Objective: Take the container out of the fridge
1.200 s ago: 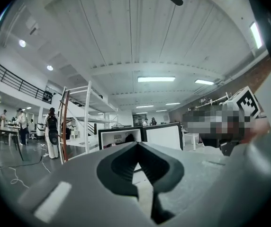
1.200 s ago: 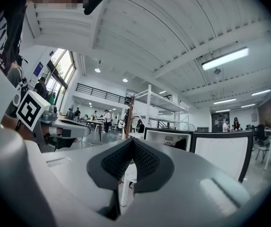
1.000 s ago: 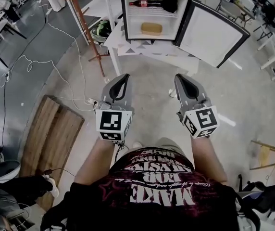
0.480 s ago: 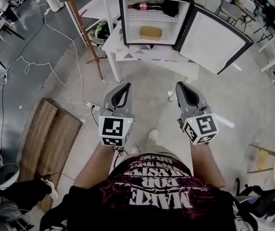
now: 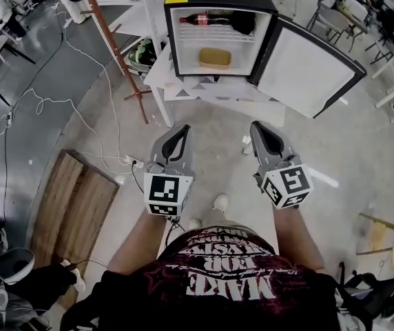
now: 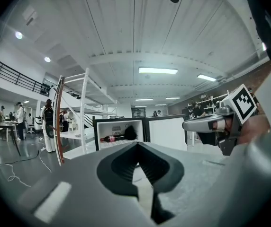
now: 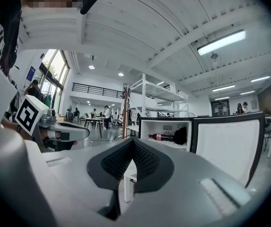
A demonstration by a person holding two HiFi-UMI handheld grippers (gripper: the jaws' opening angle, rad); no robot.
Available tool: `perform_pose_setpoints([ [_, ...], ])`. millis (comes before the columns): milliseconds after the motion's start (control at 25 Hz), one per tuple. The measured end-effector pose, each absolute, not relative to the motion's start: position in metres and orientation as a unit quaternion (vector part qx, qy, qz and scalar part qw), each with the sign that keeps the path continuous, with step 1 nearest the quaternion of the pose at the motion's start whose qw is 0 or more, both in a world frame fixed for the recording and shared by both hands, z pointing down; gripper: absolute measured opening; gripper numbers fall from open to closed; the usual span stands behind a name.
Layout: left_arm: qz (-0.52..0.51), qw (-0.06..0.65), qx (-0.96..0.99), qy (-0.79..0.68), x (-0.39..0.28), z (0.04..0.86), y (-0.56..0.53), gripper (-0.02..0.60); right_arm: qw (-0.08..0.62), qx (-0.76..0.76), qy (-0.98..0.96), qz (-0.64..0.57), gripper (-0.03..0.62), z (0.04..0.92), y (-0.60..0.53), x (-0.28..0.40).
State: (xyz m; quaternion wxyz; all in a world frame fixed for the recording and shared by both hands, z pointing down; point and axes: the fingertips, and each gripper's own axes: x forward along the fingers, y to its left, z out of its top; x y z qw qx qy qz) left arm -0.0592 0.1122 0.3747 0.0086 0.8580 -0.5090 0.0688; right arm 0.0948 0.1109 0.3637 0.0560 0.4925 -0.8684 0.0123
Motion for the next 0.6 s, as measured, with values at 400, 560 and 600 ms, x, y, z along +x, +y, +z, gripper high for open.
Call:
perform_pose_setpoints([
  [400, 0.068, -0.003, 0.849, -0.524, -0.064, 0.369, 0.083, 0.000, 0.044, 0.477, -0.878, 0.016, 0.028, 0.364, 0.081, 0.086],
  [560, 0.070, -0.003, 0.848, -0.525, -0.062, 0.369, 0.075, 0.000, 0.042, 0.474, -0.879, 0.017, 0.028, 0.364, 0.073, 0.088],
  [600, 0.070, -0.003, 0.848, -0.525, -0.060, 0.370, 0.073, 0.000, 0.042, 0.473, -0.880, 0.017, 0.028, 0.364, 0.071, 0.088],
])
